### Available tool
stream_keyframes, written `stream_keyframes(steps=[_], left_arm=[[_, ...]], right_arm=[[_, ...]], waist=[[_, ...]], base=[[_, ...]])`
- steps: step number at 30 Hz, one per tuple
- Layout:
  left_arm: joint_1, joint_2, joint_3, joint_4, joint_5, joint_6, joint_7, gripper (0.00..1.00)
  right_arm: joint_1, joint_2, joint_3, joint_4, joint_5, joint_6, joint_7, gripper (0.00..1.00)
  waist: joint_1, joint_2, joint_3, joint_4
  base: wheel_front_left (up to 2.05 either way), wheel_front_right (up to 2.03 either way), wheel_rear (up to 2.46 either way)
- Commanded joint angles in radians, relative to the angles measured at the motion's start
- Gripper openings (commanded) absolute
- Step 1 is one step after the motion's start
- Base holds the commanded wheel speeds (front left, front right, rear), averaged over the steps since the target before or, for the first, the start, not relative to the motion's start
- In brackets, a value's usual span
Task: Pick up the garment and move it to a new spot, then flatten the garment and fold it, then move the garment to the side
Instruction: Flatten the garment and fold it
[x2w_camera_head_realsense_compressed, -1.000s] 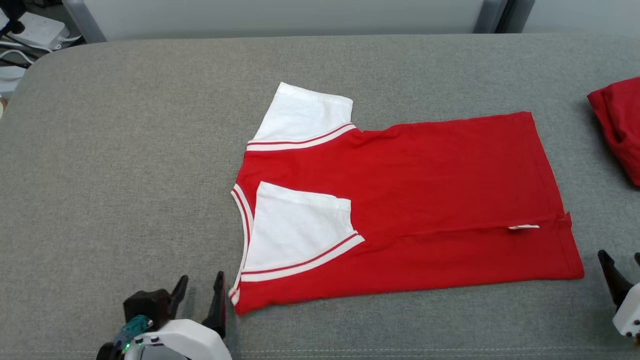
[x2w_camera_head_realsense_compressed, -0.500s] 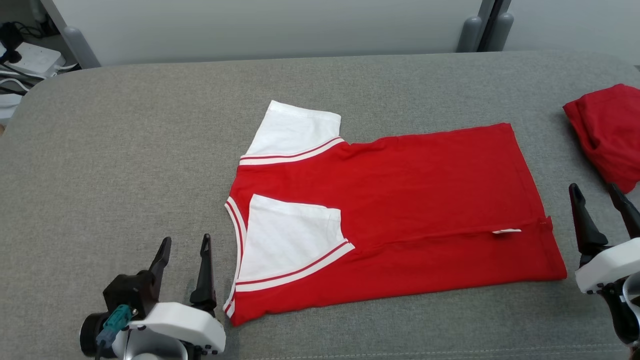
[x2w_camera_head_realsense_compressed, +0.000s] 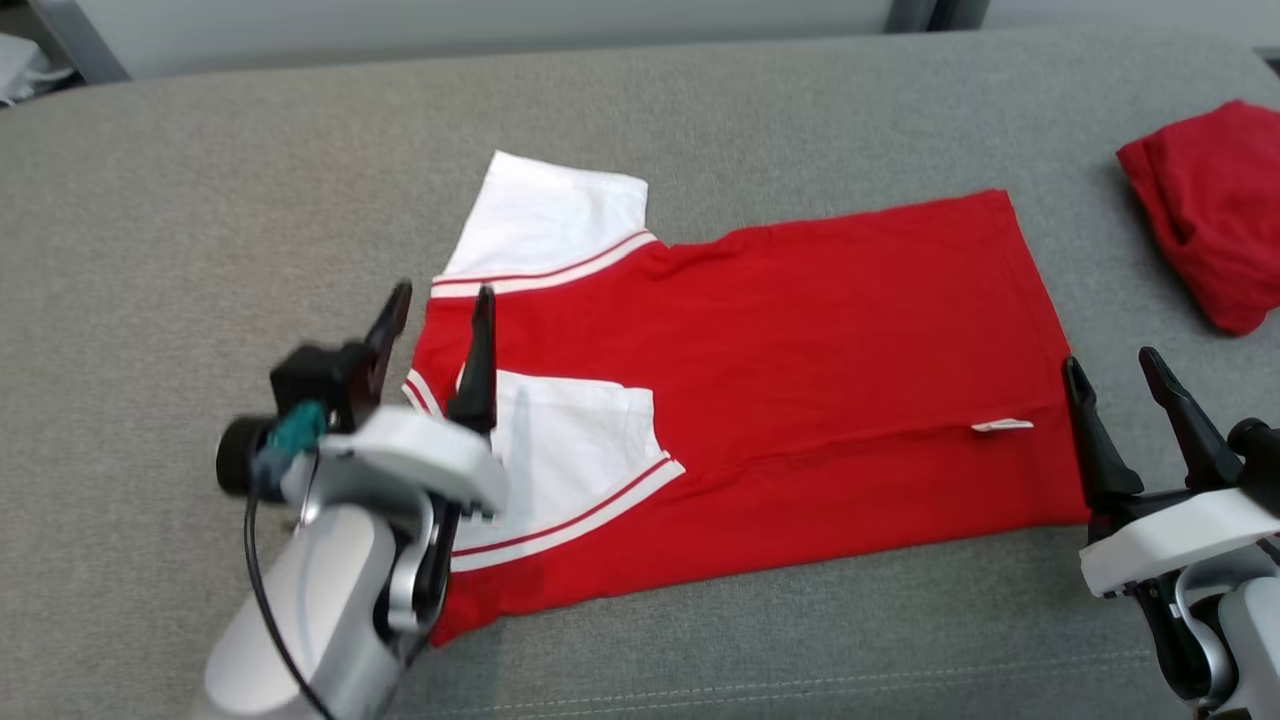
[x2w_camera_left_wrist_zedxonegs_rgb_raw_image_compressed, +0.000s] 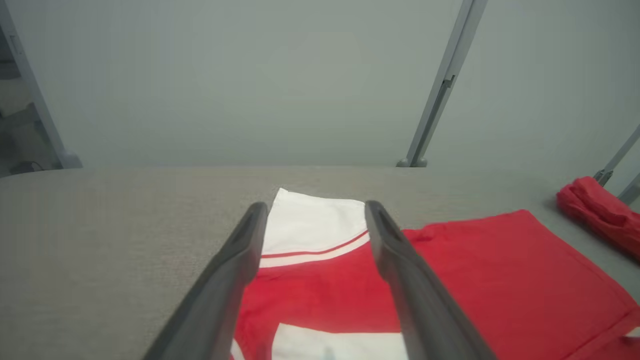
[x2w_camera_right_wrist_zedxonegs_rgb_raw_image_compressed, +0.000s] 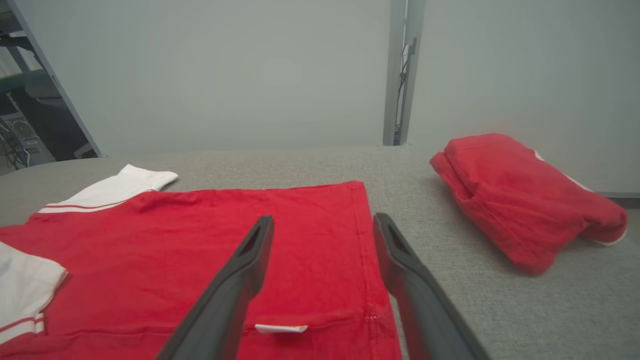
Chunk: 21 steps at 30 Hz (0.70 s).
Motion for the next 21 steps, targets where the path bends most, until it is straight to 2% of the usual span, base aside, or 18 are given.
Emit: stream_keyframes(steps=[1, 5, 11, 16, 21], left_arm=[[-0.1, 0.01, 0.035, -0.001, 0.003, -0.008, 0.01, 1.0], [-0.23, 0.008, 0.046, 0.064, 0.01, -0.006, 0.039, 1.0], [-0.407, 0.017, 0.037, 0.217, 0.02, -0.007, 0.157, 1.0], [-0.519, 0.006, 0.031, 0.343, 0.011, -0.025, 0.219, 1.0], [-0.647, -0.024, 0.015, 0.496, 0.003, -0.065, 0.263, 1.0]], right_arm=[[-0.013, -0.017, 0.019, -0.036, -0.008, -0.003, 0.004, 1.0], [-0.038, -0.019, 0.022, -0.051, -0.008, -0.003, 0.012, 1.0], [-0.067, -0.027, 0.032, -0.069, 0.003, -0.003, 0.01, 1.0], [-0.08, -0.034, 0.034, -0.079, 0.008, -0.003, 0.008, 1.0], [-0.087, -0.052, 0.049, -0.091, 0.009, -0.003, 0.018, 1.0]], waist=[[0.0, 0.0, 0.054, -0.02], [0.0, 0.0, 0.119, -0.042], [0.0, 0.0, 0.184, -0.07], [0.0, 0.0, 0.21, -0.082], [0.0, 0.0, 0.238, -0.09]], base=[[0.0, 0.0, 0.0], [0.0, 0.0, 0.0], [0.0, 0.0, 0.0], [0.0, 0.0, 0.0], [0.0, 0.0, 0.0]])
